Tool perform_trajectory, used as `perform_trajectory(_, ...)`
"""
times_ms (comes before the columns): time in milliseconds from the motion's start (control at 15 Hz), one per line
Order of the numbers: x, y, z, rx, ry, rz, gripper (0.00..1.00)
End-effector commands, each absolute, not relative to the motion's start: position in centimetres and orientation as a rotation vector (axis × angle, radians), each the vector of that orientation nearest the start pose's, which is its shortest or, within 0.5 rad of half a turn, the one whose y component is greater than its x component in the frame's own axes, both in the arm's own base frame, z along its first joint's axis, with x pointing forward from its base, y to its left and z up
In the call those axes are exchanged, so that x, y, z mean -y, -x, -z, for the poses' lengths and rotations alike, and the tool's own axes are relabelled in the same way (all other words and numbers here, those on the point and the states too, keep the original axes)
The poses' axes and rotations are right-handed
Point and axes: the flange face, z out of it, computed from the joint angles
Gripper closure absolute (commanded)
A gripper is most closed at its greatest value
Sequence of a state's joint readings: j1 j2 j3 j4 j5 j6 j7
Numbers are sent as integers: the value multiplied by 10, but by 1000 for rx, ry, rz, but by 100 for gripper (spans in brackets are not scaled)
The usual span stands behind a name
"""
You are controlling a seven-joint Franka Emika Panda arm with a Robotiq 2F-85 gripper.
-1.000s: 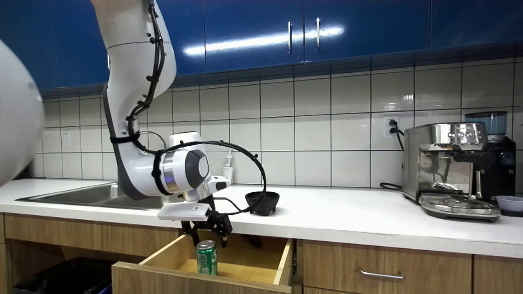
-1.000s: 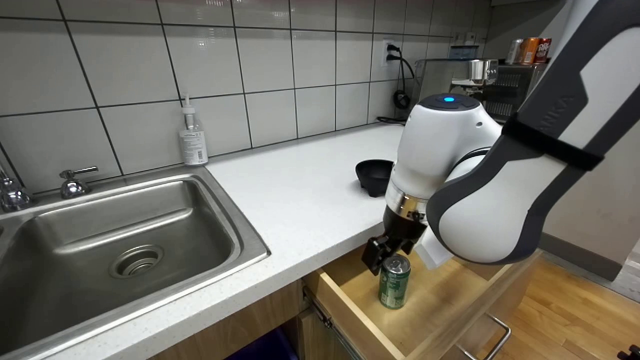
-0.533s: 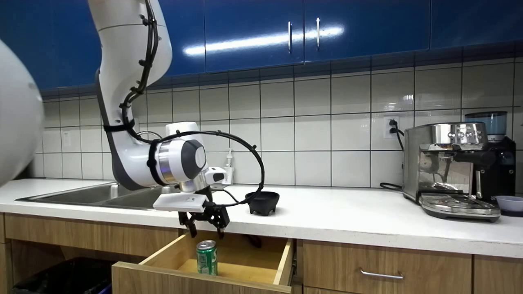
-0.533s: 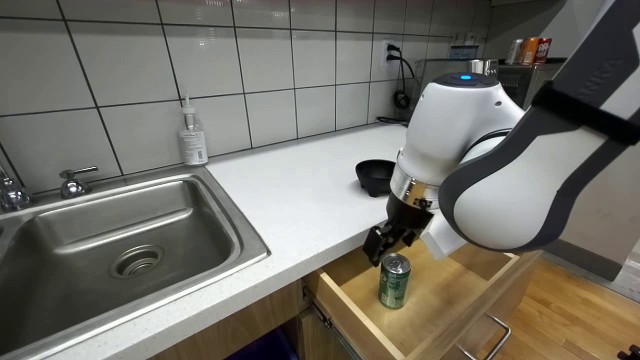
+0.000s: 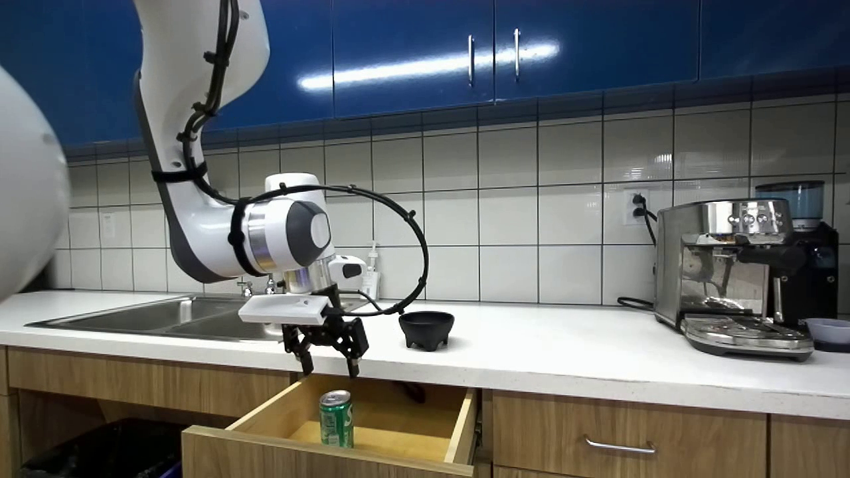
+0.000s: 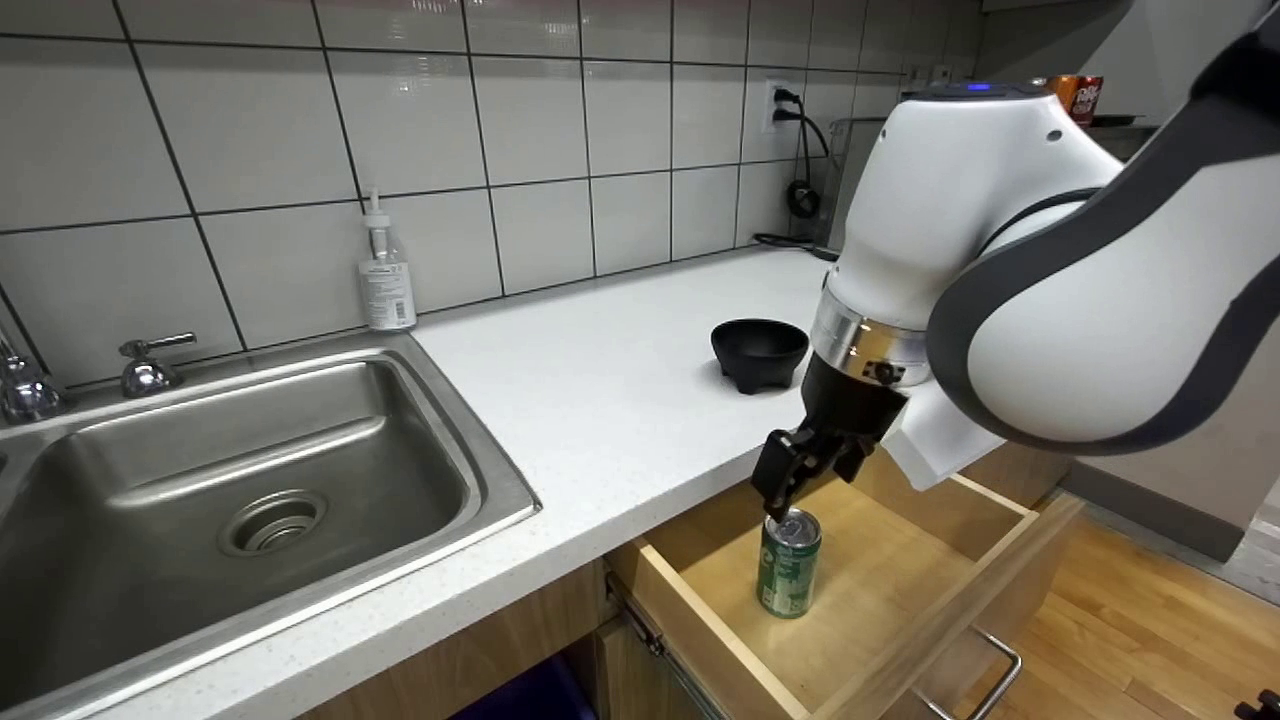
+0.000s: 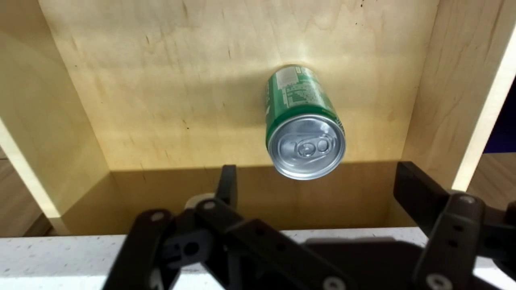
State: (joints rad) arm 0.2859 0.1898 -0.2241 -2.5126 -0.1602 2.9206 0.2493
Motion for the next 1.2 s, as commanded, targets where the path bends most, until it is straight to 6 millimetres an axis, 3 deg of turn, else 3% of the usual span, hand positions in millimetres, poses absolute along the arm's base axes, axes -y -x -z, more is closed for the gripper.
perform_trajectory(0, -32, -475, -258, -50, 3188, 292, 0)
perform_trajectory(733, -29, -467, -304, 16, 3196, 33, 0)
perform_trajectory(1067, -20, -473, -311, 110, 3185, -63, 0)
perform_trajectory(1133, -25, -469, -301, 61, 3198, -23, 0)
